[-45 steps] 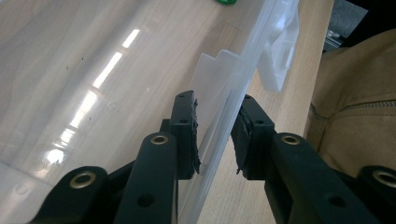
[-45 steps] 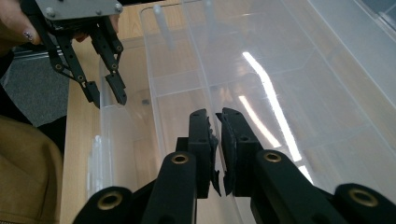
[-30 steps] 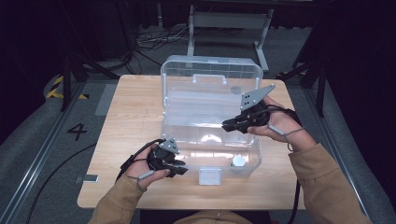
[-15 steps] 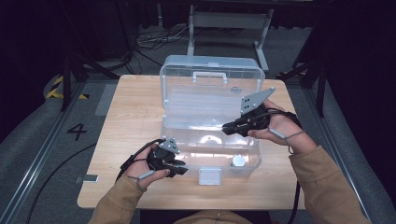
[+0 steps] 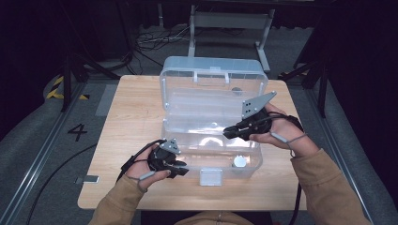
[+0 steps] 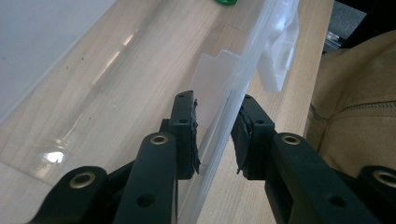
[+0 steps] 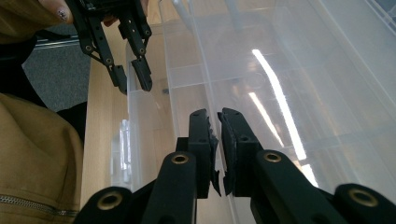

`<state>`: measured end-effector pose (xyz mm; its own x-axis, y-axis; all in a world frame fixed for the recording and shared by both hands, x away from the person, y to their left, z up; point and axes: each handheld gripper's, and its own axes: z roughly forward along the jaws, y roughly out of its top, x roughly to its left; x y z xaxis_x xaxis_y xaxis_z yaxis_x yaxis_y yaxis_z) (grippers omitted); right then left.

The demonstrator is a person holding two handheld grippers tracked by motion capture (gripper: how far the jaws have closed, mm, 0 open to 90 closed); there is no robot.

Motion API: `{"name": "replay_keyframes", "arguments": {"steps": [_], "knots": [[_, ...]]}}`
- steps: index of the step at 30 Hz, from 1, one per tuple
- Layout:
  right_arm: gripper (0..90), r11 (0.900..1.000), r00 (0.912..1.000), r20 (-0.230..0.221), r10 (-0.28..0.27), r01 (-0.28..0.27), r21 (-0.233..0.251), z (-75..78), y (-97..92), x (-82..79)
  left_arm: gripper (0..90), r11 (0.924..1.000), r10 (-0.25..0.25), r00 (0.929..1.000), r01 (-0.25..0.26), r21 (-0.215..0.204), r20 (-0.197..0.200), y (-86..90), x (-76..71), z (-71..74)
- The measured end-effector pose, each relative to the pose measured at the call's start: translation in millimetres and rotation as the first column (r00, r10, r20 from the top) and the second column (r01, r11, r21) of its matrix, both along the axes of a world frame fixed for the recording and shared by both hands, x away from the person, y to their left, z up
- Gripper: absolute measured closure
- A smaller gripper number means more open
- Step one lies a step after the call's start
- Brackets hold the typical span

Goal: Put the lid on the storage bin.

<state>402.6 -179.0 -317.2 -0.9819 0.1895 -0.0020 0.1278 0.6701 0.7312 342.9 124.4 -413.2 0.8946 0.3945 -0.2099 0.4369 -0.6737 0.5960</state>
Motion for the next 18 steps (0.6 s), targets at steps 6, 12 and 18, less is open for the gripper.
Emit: {"name": "replay_keyframes", "arguments": {"steps": [6,12,18], "knots": [[83.1,0.9999,1.0,0.003,0.009,-0.009,-0.008,-1.0,0.6,-2.4,72.0,1.0,-0.002,1.0,0.002,0.002,0.0,0.1,0.2,0.1],[83.1,0.9999,0.9999,0.006,0.011,-0.011,-0.009,-2.3,0.6,-5.0,72.0,1.0,-0.004,1.0,0.004,0.001,0.0,0.2,0.3,0.1],[83.2,0.9998,0.9999,0.005,0.015,-0.015,-0.013,-3.4,0.6,-6.9,71.9,1.0,-0.004,1.0,0.004,0.002,0.0,0.2,0.3,0.1]]}}
